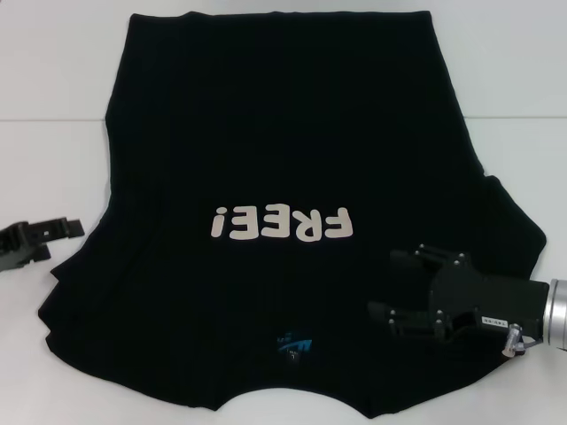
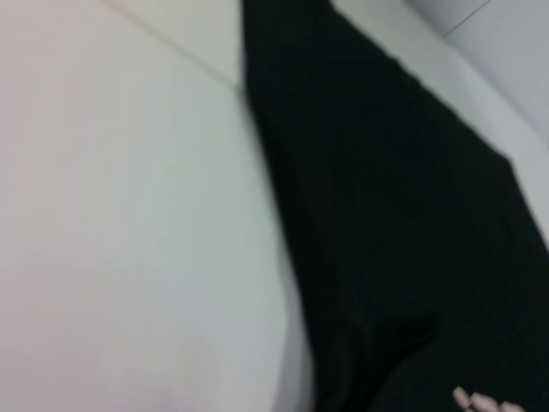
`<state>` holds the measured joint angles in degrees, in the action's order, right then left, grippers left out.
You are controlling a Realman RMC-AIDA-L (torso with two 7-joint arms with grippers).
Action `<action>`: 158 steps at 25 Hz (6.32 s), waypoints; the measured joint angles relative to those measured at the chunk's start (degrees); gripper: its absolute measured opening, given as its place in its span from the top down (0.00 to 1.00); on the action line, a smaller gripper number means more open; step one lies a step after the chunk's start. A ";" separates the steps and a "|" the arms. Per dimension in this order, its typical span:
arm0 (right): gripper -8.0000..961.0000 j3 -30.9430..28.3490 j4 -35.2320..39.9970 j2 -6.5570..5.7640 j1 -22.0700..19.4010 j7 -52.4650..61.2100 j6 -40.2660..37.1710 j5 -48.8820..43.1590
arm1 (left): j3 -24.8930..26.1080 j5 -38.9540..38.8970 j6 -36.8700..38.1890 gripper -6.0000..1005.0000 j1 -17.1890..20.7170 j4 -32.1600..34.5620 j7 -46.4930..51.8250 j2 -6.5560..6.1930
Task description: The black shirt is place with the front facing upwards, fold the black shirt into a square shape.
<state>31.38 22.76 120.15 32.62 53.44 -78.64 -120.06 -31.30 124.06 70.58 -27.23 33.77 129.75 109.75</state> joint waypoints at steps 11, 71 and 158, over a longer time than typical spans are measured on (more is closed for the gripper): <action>0.07 -0.11 0.00 0.00 -0.11 0.00 0.11 0.00 | -0.10 2.15 -0.41 0.14 -0.03 0.01 0.08 0.47; 0.07 -6.58 20.15 -4.75 -2.90 54.47 -2.19 -7.47 | -0.81 -2.62 21.61 0.14 -0.40 0.70 -54.97 9.08; 0.66 10.11 11.25 -10.66 13.17 93.75 13.14 -37.17 | -1.84 -2.42 25.00 0.14 0.86 0.06 -60.42 9.69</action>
<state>41.49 34.02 109.49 45.79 147.19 -65.50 -157.23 -33.13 121.64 95.59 -26.37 33.83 69.33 119.44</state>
